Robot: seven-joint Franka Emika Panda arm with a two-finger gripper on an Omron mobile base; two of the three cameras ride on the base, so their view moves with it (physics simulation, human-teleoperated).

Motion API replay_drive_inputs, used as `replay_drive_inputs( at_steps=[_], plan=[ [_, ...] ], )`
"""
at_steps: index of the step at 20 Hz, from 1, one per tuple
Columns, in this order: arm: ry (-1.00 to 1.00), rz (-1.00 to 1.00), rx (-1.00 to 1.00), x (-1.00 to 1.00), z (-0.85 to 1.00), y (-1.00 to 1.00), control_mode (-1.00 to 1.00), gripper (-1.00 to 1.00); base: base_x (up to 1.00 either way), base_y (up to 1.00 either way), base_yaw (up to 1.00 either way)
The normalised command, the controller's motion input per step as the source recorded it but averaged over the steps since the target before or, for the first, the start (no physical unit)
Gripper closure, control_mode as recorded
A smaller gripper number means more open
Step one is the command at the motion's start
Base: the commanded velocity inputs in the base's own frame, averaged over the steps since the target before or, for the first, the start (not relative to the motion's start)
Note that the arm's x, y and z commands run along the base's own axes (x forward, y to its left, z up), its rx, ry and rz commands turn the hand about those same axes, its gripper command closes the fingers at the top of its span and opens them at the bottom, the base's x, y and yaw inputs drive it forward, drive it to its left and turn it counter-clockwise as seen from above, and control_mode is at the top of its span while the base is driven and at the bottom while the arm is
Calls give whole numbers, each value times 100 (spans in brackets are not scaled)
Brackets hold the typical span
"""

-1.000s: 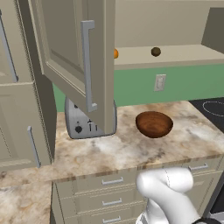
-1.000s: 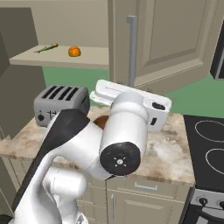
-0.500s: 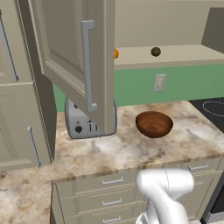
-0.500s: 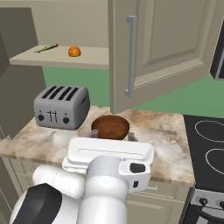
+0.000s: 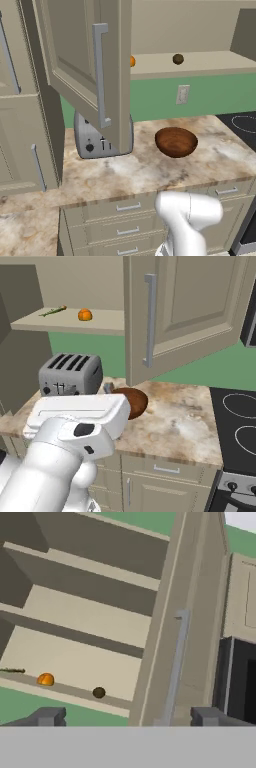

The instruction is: Open the cabinet. Pick the orange and kiwi from the cabinet and place them into the bowl. Then close the cabinet.

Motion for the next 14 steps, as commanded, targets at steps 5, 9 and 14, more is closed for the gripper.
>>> replay_drive_inputs(
  at_steps=[5,9,14],
  plan=[
    [-8,-28,-32,75,-2,100,-100,-100,0,0,0],
    [0,-31,-27,100,0,100,-100,-100,0,0,0],
    [0,-27,-10,100,-12,39,-100,-100,0,0,0]
  ],
)
